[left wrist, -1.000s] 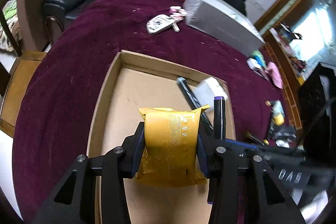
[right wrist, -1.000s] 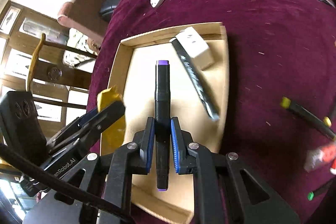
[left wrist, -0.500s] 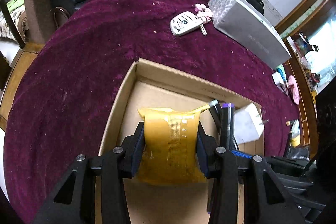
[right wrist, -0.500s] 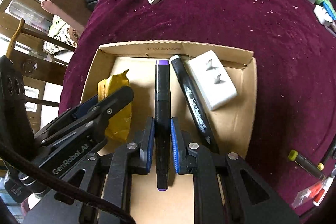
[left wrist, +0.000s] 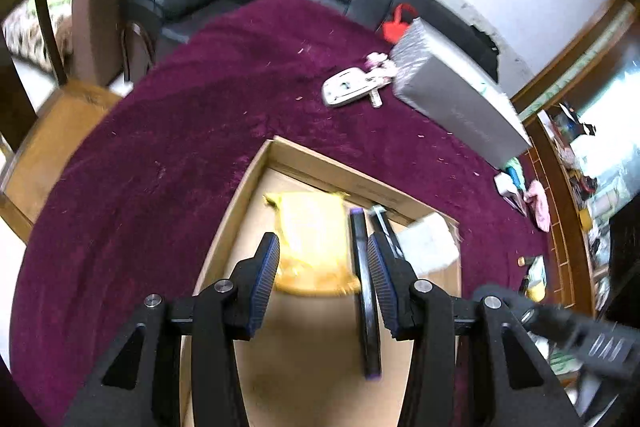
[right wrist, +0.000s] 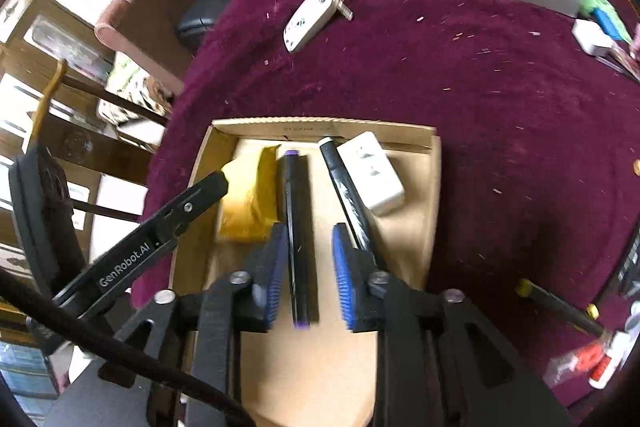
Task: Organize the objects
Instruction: 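Open the left tool to drop the packet while the right tool releases the marker, then grasp the boxed red number candle with the left tool while the right tool grasps a white pill bottle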
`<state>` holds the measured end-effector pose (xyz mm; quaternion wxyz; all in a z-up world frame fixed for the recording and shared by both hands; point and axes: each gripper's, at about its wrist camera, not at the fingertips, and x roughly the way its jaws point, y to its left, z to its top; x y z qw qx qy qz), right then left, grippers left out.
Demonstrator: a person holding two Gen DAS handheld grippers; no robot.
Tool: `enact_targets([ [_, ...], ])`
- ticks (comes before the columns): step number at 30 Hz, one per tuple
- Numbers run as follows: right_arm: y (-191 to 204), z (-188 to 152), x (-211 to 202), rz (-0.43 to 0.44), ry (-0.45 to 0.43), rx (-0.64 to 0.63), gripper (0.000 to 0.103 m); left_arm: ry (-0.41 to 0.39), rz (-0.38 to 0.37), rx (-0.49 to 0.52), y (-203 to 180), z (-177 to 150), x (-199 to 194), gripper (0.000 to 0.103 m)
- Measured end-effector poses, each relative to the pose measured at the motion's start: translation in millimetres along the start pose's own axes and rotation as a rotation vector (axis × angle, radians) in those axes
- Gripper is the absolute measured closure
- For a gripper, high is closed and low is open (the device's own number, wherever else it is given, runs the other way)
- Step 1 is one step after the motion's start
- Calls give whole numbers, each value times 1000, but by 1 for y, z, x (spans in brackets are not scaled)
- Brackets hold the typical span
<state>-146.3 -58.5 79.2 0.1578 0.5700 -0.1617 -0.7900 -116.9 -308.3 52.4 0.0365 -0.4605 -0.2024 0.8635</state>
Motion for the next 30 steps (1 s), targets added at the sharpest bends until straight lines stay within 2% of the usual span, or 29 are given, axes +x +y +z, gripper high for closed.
enact_targets([
  [4,-25,-18,-30,63,-24,63,72,-20,13,84,-25,-34,-6,60],
  [10,-74,-53,-58,112,-27,148,72,67,81,200,-55,-66,20,60],
  [14,-111,-72,-80,122,-47,204,72,133,120,215,-62,-82,32,60],
  [20,-183,-98,-116,91,-94,331,70,103,216,297,-80,-109,27,59],
  [23,-212,-112,-134,63,-113,367,70,99,204,261,-81,-120,18,59],
  [25,-230,-121,-144,57,-120,388,70,61,222,230,-82,-122,-1,59],
  [27,-250,-131,-153,53,-127,412,69,22,200,199,-87,-123,-27,59],
  [30,-271,-144,-160,49,-137,451,60,-11,152,188,-103,-128,-59,59],
])
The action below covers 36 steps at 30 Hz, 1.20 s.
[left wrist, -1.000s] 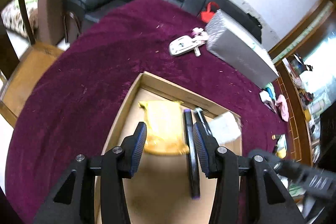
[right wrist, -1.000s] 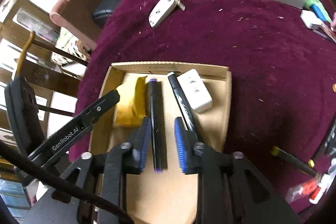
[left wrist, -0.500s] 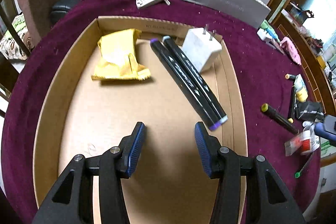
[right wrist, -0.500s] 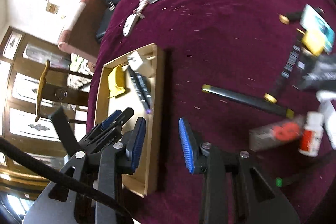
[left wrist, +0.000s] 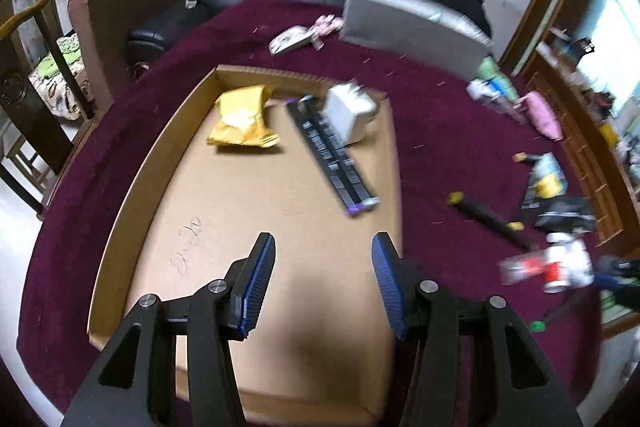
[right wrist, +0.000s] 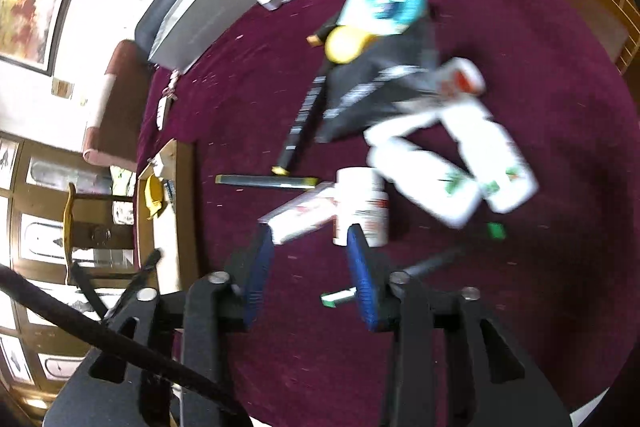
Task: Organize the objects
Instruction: 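Grasp the boxed red number candle with the left tool while the right tool grasps a white pill bottle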
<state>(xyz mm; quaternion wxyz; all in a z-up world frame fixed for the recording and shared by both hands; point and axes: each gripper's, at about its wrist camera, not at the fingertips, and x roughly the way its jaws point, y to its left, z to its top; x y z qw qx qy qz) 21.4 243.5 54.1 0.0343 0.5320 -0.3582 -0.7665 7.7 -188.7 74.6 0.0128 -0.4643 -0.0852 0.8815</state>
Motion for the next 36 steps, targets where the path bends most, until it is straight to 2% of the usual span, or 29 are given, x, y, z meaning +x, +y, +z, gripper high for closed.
enact_targets([
  [5,-11,-2,9,33,44,-5,59,50,-75,-21,-31,-11,-9,59],
  [8,-1,0,26,-11,72,-55,59,78,-97,11,-56,-21,-9,59],
  [16,9,13,69,-128,103,-107,60,138,-142,201,-119,-30,-7,59],
  [18,7,12,72,-148,112,-111,70,142,-152,259,-135,-29,-1,59],
  [23,-7,6,61,-129,123,-99,71,142,-165,443,-181,-27,27,59],
  [29,-39,0,50,-59,161,8,70,177,-152,739,-233,-34,73,59],
  [35,-49,-4,47,-44,159,34,70,219,-165,826,-255,-34,97,59],
  [36,-50,-4,46,-39,159,39,70,248,-160,820,-258,-35,102,59],
])
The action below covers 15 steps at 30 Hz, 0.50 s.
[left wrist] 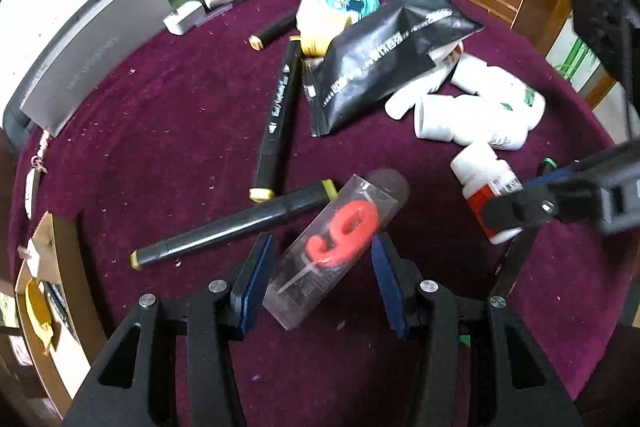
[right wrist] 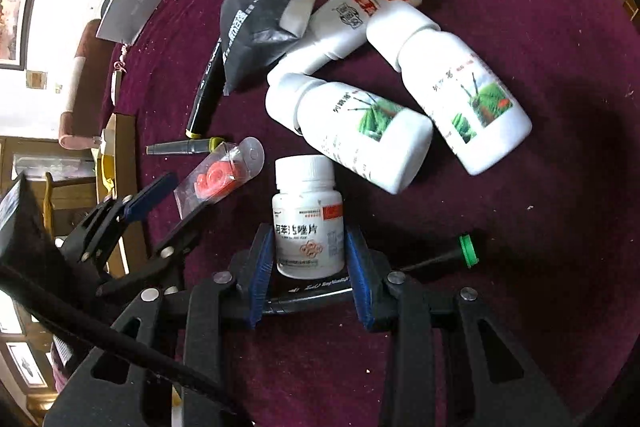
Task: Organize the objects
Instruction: 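Grasp the boxed red number candle with the left tool while the right tool grasps a white pill bottle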
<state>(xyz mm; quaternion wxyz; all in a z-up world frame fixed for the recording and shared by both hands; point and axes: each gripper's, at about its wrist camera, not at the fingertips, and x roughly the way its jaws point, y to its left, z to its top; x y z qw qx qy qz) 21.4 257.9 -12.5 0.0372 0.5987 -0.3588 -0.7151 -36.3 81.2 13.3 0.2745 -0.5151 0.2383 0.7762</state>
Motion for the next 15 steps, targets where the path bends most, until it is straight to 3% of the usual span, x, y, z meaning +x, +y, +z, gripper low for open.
enact_targets([
  [2,-1,0,-1,4,1,1,70,0,5,-21,-3,0,3,60],
  [6,-2,1,0,6,4,0,70,14,-72,-119,2,-6,-1,80],
  [9,-3,0,0,4,6,-2,70,21,-108,-188,11,-21,-7,80],
  [15,2,1,0,-12,9,-16,70,23,-96,-247,14,-38,-13,79],
])
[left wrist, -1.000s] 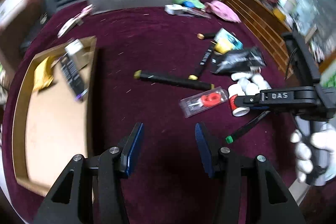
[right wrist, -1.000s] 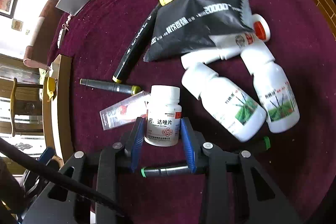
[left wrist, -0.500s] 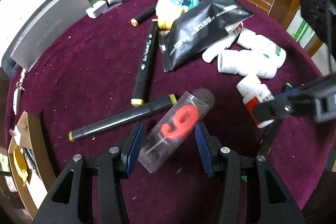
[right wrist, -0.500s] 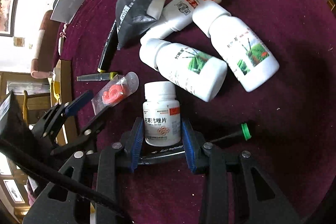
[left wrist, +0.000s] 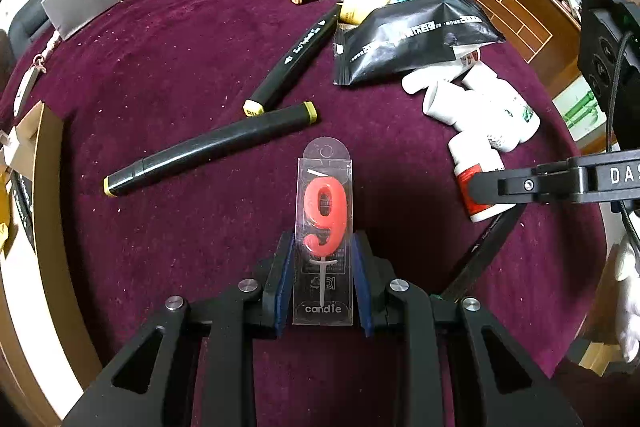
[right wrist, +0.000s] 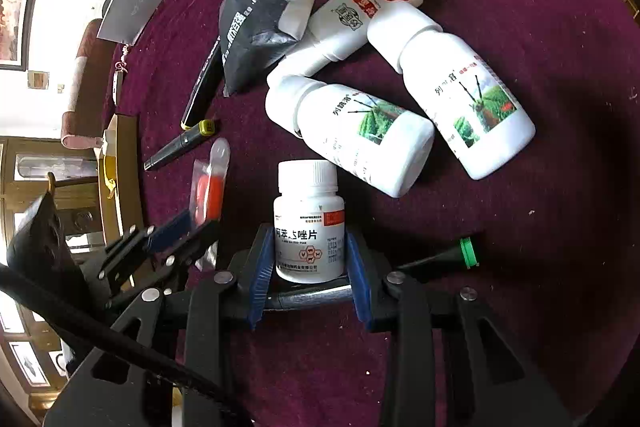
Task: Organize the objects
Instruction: 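Grasp the boxed red number candle with the left tool while the right tool grasps a white pill bottle, then carry the candle with the left tool while the right tool carries the pill bottle into the tray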
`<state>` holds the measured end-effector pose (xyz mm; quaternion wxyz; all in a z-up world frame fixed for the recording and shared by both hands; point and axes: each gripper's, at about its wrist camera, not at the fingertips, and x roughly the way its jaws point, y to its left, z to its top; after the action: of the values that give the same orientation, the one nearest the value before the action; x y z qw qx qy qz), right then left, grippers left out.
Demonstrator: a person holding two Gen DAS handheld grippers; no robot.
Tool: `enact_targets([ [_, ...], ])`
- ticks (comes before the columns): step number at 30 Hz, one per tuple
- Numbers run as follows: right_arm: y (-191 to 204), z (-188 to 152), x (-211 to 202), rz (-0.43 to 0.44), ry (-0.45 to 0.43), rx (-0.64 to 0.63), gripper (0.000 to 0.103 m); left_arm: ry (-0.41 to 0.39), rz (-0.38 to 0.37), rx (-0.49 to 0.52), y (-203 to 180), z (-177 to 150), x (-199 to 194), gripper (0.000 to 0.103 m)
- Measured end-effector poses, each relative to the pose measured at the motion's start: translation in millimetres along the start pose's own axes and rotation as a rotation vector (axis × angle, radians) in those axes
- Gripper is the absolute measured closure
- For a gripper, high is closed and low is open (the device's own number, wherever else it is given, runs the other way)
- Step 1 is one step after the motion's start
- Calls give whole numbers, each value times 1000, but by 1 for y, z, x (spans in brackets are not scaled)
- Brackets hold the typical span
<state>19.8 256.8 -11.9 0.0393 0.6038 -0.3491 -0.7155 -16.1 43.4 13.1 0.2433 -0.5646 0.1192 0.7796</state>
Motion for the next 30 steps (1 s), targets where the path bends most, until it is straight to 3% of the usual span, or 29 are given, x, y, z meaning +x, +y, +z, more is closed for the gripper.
enact_targets([
  [2,2,1,0,-14,0,-6,70,-7,26,5,-4,3,3,78],
  [6,6,3,1,-39,-1,-7,70,-19,59,27,-20,11,11,55],
  [8,8,3,2,-50,-1,-6,70,-41,104,49,-29,9,13,53],
  [10,9,3,2,-64,-6,-7,70,-61,93,17,-29,6,12,54],
  [13,14,2,3,-92,-19,-29,70,-71,68,-40,-17,1,6,81],
  [15,18,1,4,-116,-26,-61,69,-66,15,-102,-6,7,4,81],
  [17,20,0,4,-128,-33,-80,70,-74,14,-126,3,1,-2,81],
  [25,28,-6,-6,-14,-42,-100,71,-162,-103,-277,22,-31,-52,80],
  [30,48,-10,-9,41,-30,-127,71,-234,-129,-342,44,-44,-86,80],
])
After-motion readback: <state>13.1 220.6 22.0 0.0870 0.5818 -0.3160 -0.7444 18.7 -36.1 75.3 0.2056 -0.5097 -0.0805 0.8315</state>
